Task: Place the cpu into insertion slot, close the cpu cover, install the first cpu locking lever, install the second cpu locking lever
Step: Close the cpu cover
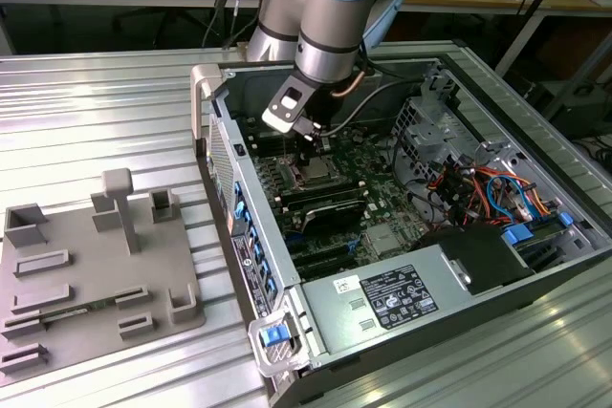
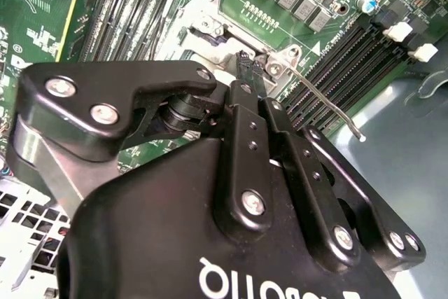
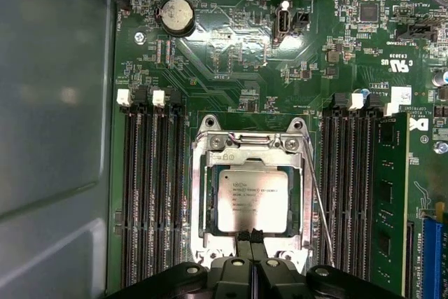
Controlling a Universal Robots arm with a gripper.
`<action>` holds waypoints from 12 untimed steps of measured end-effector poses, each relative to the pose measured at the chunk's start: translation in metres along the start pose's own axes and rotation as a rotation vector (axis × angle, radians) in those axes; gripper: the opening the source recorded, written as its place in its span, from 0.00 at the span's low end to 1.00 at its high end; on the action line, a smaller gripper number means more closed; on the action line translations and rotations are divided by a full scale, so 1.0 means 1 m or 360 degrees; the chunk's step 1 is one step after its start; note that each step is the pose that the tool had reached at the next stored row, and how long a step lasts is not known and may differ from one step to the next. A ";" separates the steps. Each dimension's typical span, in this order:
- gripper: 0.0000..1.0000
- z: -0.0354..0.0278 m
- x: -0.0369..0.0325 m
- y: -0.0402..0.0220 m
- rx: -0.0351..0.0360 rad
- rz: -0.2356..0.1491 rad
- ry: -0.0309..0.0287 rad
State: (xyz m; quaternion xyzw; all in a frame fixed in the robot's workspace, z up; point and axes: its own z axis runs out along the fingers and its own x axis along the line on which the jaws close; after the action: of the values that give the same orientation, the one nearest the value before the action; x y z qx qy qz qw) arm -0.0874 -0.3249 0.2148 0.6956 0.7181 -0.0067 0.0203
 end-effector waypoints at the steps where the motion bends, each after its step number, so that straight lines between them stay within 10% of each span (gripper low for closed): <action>1: 0.11 0.0004 0.0000 0.0000 0.0000 0.0000 0.00000; 12: 0.11 0.0042 0.0002 -0.0002 0.0001 0.0000 0.00001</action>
State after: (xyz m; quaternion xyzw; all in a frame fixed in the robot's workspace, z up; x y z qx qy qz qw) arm -0.0875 -0.3249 0.2106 0.6957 0.7181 -0.0070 0.0200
